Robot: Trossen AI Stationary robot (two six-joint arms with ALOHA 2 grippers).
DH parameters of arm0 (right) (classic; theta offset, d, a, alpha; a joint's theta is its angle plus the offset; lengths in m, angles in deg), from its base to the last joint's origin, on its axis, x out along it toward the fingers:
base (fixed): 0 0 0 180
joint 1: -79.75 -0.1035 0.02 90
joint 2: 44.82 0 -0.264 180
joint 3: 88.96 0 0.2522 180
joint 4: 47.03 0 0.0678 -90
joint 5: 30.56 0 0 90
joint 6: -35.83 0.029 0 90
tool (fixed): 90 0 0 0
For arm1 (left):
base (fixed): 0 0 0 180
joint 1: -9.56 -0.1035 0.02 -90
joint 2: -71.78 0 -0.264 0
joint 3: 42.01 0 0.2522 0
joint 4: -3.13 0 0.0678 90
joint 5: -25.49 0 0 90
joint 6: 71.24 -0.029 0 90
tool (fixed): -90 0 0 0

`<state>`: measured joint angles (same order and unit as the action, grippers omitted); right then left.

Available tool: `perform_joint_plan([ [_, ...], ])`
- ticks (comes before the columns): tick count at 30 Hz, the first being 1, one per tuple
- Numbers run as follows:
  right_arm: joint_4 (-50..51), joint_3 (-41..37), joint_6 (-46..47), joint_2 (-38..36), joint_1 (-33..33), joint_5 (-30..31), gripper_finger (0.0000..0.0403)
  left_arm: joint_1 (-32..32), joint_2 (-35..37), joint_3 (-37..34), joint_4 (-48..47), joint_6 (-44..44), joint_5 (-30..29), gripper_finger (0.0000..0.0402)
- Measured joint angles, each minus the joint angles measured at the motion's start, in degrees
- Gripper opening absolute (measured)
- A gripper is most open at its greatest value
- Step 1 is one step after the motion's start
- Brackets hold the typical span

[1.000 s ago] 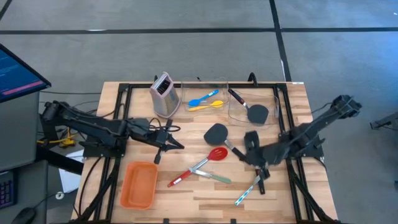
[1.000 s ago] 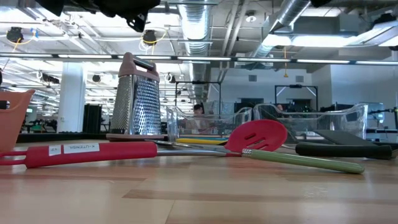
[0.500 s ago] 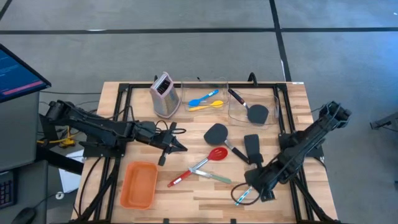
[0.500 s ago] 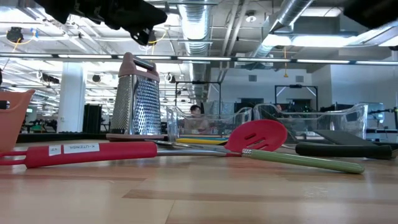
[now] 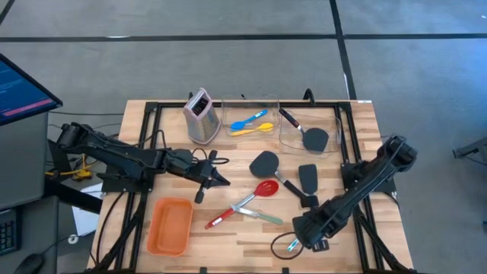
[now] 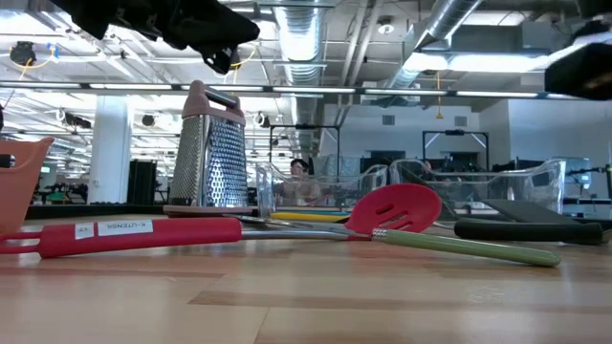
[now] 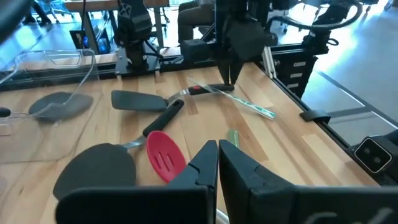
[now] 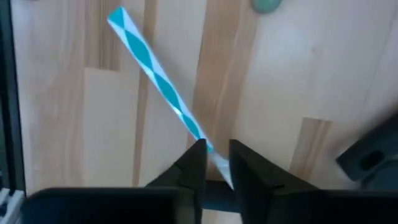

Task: Pick & Place Kitchen Items
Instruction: Put the blue knife into the orange bin

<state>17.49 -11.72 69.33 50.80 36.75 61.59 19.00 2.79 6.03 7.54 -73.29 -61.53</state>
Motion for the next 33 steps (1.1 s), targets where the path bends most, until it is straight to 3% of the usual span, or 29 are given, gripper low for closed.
perform_joint_plan([
  [11, -0.02, 0.0, -0.53, 6.16, -2.0, -0.68, 0.0201, 0.0, 0.0, 0.0, 0.03, 0.0, 0.02, 0.0001],
  [18, -0.04, 0.0, -1.07, 10.11, -1.84, -0.57, 0.0238, 0.0, 0.0, 0.0, 0.12, 0.0, 0.02, 0.0001],
  [24, -0.08, 0.31, -1.11, 12.12, -1.11, -0.68, 0.0207, 0.0, 0.0, 0.0, 0.2, 0.0, 0.02, 0.0001],
  [33, -0.45, -0.02, -1.07, 11.05, -1.22, 0.78, 0.007, 0.0, 0.01, 0.0, 0.26, -0.02, 0.02, 0.0001],
])
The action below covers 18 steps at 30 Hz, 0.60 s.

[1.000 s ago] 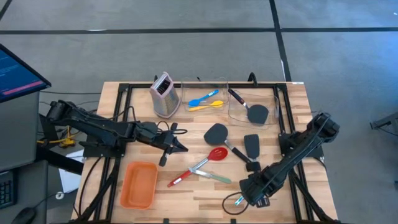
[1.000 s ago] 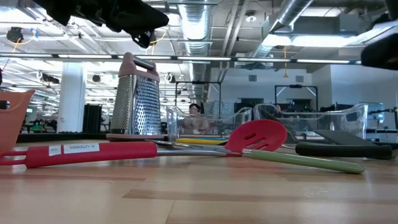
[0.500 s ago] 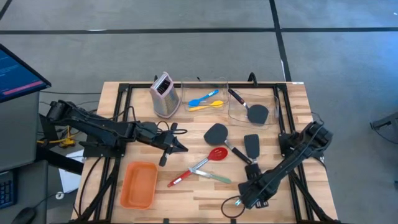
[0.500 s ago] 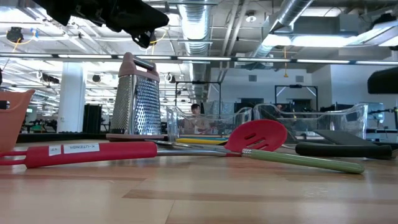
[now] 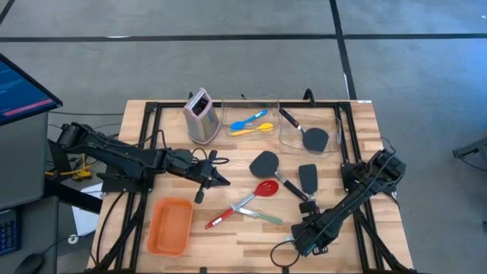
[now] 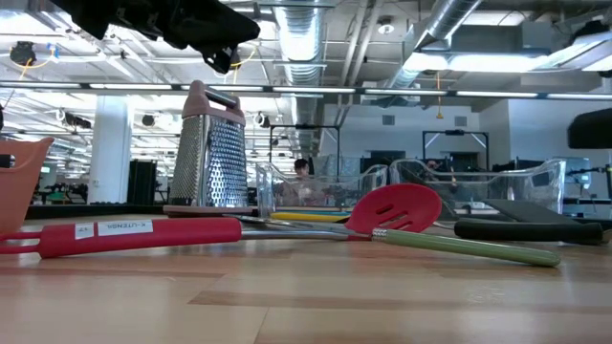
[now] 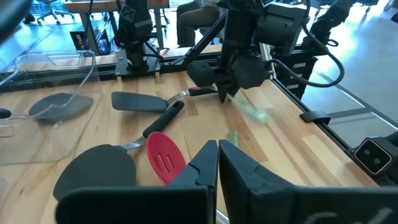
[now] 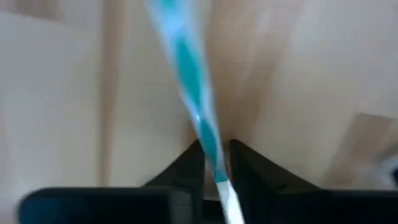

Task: Pick & Place Kitchen Items
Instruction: Put the blue knife into the orange bin

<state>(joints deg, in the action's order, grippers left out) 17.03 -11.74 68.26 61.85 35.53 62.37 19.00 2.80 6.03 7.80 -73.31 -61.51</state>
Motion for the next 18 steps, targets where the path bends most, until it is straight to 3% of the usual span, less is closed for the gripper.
perform_joint_plan([
  [4, 1.14, -0.11, 0.0, -0.45, 0.32, 1.43, 0.0017, 0.0, 0.01, 0.0, 0.03, 0.0, 0.0, 0.0001],
  [11, 5.04, 0.36, -0.51, -0.5, 1.77, 0.29, 0.0014, -0.01, 0.01, 0.0, 0.23, -0.5, 0.0, 0.0001],
  [18, 11.64, 6.36, -4.83, -0.52, 3.25, 0.19, 0.0014, -0.02, 0.03, 0.0, 1.69, -0.52, 0.0, 0.0001],
])
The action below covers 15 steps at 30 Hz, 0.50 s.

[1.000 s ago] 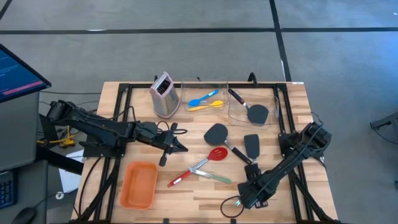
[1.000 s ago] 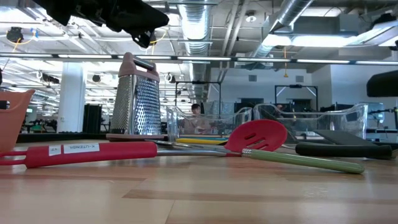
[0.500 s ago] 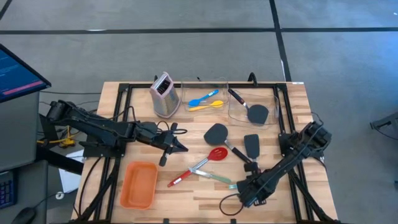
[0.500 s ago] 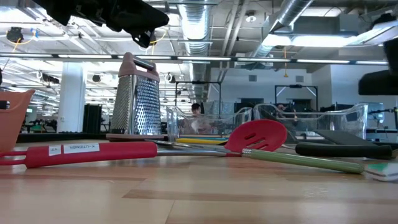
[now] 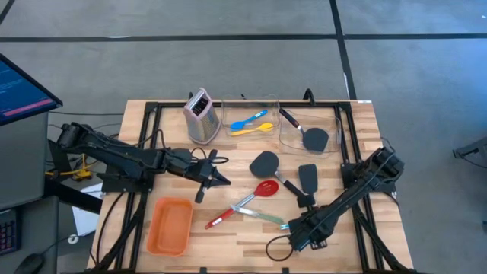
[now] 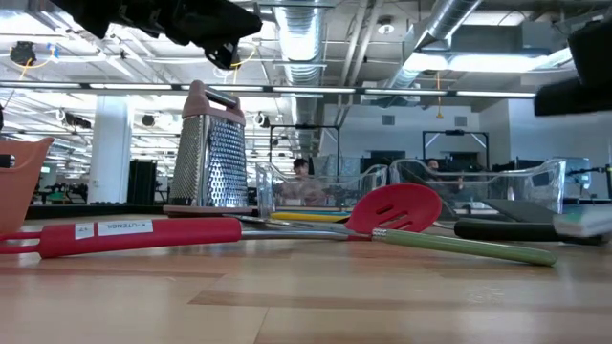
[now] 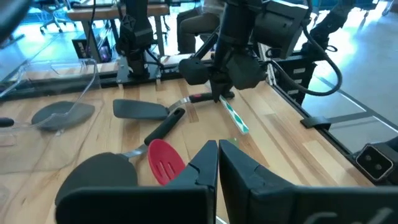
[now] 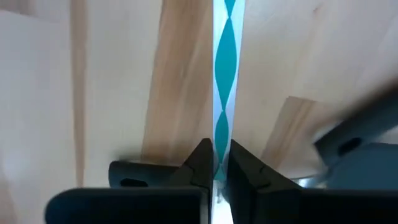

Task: Pick & Place Kitchen Items
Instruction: Put the blue knife into the orange bin

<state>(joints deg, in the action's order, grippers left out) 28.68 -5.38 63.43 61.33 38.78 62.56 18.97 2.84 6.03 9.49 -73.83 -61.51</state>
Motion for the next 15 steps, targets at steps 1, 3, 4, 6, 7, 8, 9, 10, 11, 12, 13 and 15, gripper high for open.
perform_joint_plan([
  [1, 0.96, 1.04, -0.69, -0.02, 0.22, 0.24, 0.0014, 0.0, 0.0, 0.0, 0.55, 0.0, -0.01, 0.0001],
  [3, 3.12, 3.01, -1.6, -0.04, 0.69, 1.73, 0.0014, 0.0, 0.0, 0.0, 1.7, -0.04, -0.03, 0.0001],
  [4, 4.01, 3.85, -2.09, -0.04, 0.83, 2.42, 0.0014, 0.0, 0.0, 0.0, 2.22, -0.06, -0.16, 0.0001],
  [6, 4.82, 5.29, -2.7, -0.88, 1.12, 4.66, 0.0014, 0.0, 0.0, 0.0, 3.33, -0.11, -1.38, 0.0001],
  [7, 4.94, 5.68, -2.71, -1.85, 1.19, 5.88, 0.0014, -0.03, 0.0, 0.0, 3.78, -0.11, -2.0, 0.0001],
  [8, 4.77, 5.92, -2.7, -3.07, 1.45, 7.04, 0.0014, -0.14, 0.0, 0.0, 3.93, -0.11, -2.95, 0.0001],
  [9, 4.61, 5.94, -2.69, -4.39, 1.56, 8.43, 0.0014, -0.34, 0.0, 0.0, 3.93, -0.12, -3.72, 0.0001],
  [10, 4.65, 5.88, -2.61, -5.83, 1.63, 10.0, 0.0014, -0.58, 0.0, 0.0, 3.93, -0.13, -4.36, 0.0001],
  [11, 4.56, 5.86, -2.34, -7.56, 1.64, 12.0, 0.0014, -0.83, 0.0, 0.0, 4.0, -0.13, -4.87, 0.0001],
  [12, 4.16, 5.86, -2.25, -9.56, 1.64, 14.33, 0.0014, -1.14, 0.0, 0.0, 4.06, -0.11, -5.21, 0.0001],
  [13, 3.54, 5.86, -2.25, -11.66, 1.66, 16.64, 0.0014, -1.46, 0.0, 0.0, 4.06, -0.13, -5.56, 0.0001],
  [15, 2.05, 5.86, -2.25, -15.95, 1.66, 21.46, 0.0014, -2.15, 0.0, 0.0, 4.12, -0.11, -5.6, 0.0001],
])
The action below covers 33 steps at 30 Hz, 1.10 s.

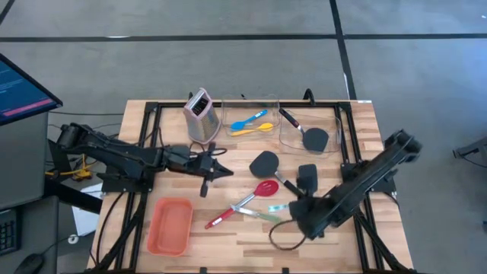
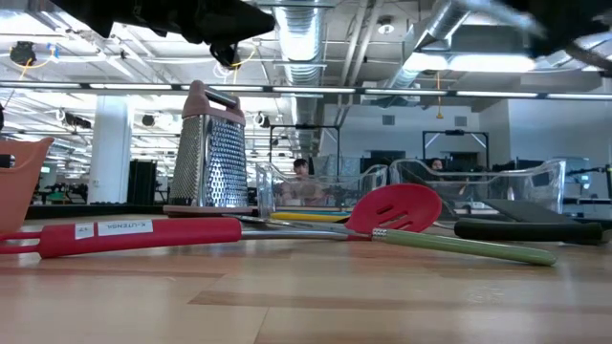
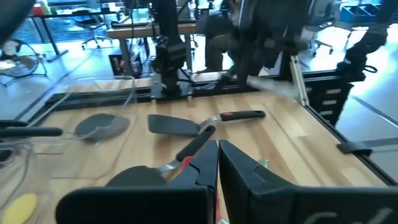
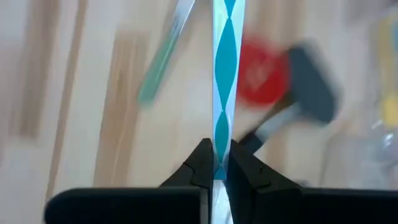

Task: Pick & Place Kitchen Items
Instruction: Put the blue knife into the orange bin

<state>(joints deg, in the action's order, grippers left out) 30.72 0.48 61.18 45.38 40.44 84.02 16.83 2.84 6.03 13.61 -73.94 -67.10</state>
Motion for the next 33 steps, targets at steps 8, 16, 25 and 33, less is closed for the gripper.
perform_joint_plan([
  [8, -14.97, -3.49, -8.7, -12.72, 0.0, 16.89, 0.0014, -1.36, -0.33, 0.0, 5.41, 0.23, -0.02, 0.0004],
  [16, -25.31, -12.49, -9.83, -15.63, 0.11, 22.26, 0.0014, -1.07, -2.39, 0.0, 12.78, -1.42, 0.0, 0.0065],
  [25, -53.04, -26.12, -12.62, -15.9, 3.66, 23.67, 0.0014, -0.8, -16.91, 0.42, 33.27, -0.4, 4.98, 0.0152],
  [33, -64.97, -30.92, -15.28, -15.9, 6.79, 23.4, 0.0014, -0.45, -28.21, 7.94, 41.54, 2.99, 8.68, 0.019],
])
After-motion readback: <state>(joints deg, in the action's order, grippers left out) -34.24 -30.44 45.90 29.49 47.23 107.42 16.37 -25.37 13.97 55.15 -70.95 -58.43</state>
